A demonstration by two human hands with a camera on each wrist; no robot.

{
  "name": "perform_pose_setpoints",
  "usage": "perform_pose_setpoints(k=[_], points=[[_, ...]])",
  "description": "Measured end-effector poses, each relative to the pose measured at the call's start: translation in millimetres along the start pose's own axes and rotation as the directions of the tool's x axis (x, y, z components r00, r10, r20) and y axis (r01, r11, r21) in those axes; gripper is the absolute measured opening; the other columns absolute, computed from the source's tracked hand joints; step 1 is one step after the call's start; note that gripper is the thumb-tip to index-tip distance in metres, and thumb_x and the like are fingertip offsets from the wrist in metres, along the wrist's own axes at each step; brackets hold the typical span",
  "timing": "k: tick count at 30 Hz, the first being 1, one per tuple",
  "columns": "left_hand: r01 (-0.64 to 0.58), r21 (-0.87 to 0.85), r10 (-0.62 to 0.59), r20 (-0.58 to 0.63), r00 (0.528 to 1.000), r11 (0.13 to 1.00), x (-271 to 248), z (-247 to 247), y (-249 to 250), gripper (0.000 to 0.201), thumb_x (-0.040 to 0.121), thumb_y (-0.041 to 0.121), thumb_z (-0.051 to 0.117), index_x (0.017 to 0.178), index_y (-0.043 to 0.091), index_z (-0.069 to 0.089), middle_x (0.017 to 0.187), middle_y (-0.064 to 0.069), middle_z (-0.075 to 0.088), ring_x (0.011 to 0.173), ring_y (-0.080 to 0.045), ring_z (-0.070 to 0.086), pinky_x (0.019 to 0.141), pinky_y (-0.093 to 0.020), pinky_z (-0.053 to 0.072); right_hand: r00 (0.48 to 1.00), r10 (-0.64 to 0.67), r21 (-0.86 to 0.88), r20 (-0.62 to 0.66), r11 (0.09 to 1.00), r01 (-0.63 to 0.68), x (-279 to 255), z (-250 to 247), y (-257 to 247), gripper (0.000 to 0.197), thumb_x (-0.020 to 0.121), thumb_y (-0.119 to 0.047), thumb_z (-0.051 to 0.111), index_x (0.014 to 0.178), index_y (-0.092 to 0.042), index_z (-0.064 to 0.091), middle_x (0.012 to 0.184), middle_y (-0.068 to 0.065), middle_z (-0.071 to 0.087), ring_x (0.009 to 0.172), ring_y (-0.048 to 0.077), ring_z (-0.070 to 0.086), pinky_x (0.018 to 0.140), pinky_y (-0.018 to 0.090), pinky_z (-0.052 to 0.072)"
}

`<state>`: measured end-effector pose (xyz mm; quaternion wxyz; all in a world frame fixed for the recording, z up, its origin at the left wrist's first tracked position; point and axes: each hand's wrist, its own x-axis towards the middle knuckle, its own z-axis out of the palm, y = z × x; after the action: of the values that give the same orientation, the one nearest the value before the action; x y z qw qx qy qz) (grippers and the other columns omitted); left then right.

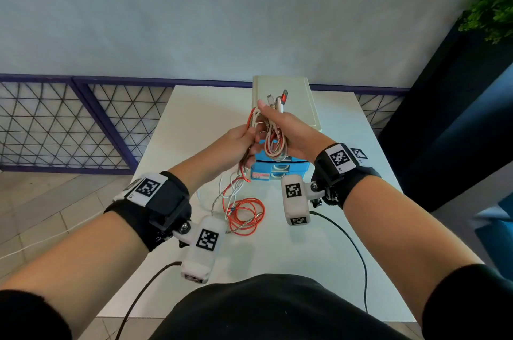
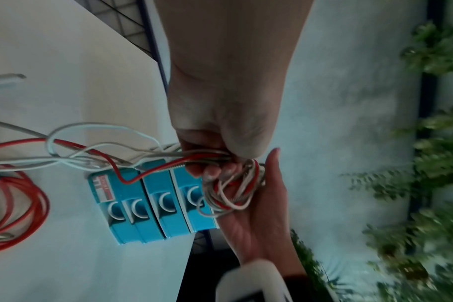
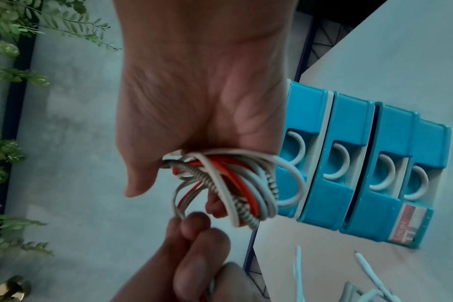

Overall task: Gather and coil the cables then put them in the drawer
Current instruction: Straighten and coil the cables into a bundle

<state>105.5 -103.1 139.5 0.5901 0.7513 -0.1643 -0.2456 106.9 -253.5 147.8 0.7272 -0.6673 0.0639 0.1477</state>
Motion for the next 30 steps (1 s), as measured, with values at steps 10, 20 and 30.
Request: perform_pose_setpoints(k=[10, 20, 30], points=[[-0.081, 0.538, 0.112, -0.025, 0.993, 0.839, 0.1, 29.6, 27.4, 0.025, 0.101, 0.015, 0.026, 0.096, 0.007, 0.05, 0.068, -0.012, 0.052, 0.051, -0.013, 0.041, 0.047, -0.025, 0.03, 0.999, 0.03, -0.012, -0.033, 0.999, -0.03, -11.3, 13.2, -4.8, 0.03, 0.086, -0.029, 0.07, 0.095, -0.004, 0.058, 0.071, 0.016, 0.061, 0.062, 0.028, 0.066, 0.054, 0.032, 0.058], [0.109, 0.368, -0.202, 0.225, 0.953, 0.923, 9.9, 14.9, 27.0, 0.035, 0.101, 0.02, 0.026, 0.081, 0.001, 0.048, 0.066, -0.012, 0.071, 0.07, -0.032, 0.07, 0.059, -0.03, 0.054, 0.956, -0.053, -0.171, -0.288, 0.985, 0.004, -2.4, 14.9, 3.0, 0.026, 0.093, -0.021, 0.056, 0.068, -0.013, 0.055, 0.06, 0.002, 0.056, 0.055, 0.017, 0.055, 0.052, 0.027, 0.045], [-0.006, 0.712, -0.227, 0.233, 0.946, 0.702, -3.5, 7.1, 31.7, 0.051, 0.1, 0.043, 0.031, 0.075, 0.015, 0.066, 0.047, 0.011, 0.062, 0.044, 0.004, 0.05, 0.053, -0.011, 0.036, 0.899, -0.165, -0.184, -0.406, 0.978, 0.097, 6.6, 18.3, 3.4, 0.02, 0.093, -0.02, 0.049, 0.078, -0.019, 0.063, 0.106, 0.005, 0.074, 0.1, 0.017, 0.065, 0.089, 0.031, 0.047]])
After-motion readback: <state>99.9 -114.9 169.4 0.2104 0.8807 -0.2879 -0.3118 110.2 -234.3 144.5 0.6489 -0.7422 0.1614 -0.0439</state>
